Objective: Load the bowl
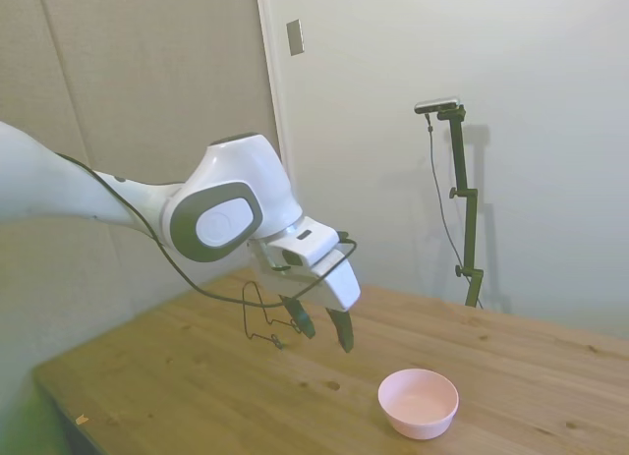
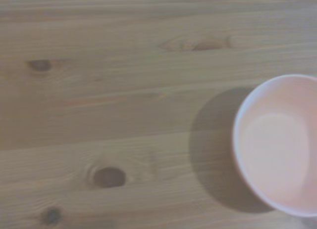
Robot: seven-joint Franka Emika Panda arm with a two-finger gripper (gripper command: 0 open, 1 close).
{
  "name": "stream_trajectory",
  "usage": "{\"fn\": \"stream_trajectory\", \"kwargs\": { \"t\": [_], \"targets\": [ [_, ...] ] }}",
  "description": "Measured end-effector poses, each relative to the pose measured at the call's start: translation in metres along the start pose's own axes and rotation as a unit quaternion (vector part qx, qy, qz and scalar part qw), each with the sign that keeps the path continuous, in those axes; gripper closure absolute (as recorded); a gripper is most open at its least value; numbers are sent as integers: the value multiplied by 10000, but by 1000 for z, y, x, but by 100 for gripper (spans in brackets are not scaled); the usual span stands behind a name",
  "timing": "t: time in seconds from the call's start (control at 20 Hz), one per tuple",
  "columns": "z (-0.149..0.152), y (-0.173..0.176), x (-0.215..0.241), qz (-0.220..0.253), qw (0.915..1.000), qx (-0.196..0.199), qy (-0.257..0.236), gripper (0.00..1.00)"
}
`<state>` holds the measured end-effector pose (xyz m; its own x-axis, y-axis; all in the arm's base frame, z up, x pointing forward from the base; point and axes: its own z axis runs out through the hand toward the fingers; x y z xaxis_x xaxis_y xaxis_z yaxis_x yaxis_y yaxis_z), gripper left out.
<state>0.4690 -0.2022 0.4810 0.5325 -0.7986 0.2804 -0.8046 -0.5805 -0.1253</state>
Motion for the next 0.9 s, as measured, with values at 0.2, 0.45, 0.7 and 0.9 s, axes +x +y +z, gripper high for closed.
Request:
{"fn": "stream_trajectory", "kwargs": {
  "t": [0.2,0.45,0.7,0.9],
  "targets": [
    [38,-2,15,55,9999,0,99,0],
    [79,-5,35,266,9994,-43,204,0],
    [114,-11,39,349,9992,-91,189,0],
    [130,-18,32,313,9994,-116,133,100]
  ]
}}
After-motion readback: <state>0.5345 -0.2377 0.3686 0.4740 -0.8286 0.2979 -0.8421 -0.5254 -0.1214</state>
